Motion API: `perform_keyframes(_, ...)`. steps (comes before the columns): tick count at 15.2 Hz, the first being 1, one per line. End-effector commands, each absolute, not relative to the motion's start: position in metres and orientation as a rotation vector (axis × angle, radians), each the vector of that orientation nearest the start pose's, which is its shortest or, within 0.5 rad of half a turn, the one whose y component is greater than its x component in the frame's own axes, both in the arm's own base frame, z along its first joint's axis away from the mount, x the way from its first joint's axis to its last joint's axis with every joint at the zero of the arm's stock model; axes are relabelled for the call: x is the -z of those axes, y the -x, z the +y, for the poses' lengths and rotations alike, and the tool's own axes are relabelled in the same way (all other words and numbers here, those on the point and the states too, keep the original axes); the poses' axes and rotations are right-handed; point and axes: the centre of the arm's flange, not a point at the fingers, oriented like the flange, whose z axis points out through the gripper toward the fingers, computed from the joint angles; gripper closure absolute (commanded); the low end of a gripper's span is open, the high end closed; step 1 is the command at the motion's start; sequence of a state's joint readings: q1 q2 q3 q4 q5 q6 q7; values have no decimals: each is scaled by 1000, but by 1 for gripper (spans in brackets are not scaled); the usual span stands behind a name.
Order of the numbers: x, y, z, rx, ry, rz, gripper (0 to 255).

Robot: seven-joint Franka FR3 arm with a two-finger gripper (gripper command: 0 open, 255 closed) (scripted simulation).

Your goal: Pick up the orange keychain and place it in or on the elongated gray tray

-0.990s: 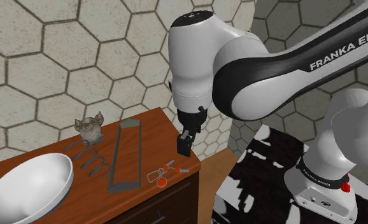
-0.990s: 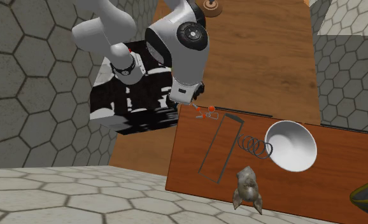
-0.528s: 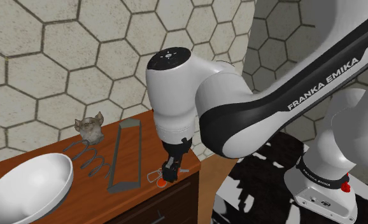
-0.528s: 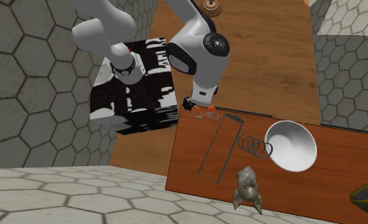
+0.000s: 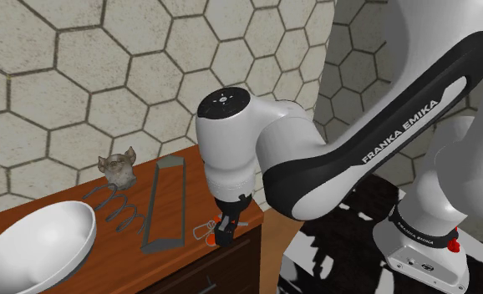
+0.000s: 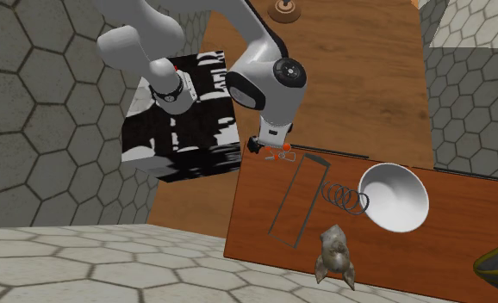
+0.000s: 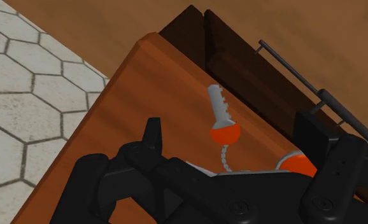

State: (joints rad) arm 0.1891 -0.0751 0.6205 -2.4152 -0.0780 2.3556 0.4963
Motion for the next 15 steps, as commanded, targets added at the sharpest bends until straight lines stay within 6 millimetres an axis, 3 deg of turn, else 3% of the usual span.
perform_keyframes(1, -333, -334, 347, 98, 3164, -587, 0)
perform_keyframes(5, -333, -334, 347, 97, 3164, -587, 0)
perform_keyframes(6, -333, -334, 347, 97, 3164, -587, 255)
perform_keyframes(15, -333, -334, 347, 97, 3164, -588, 255)
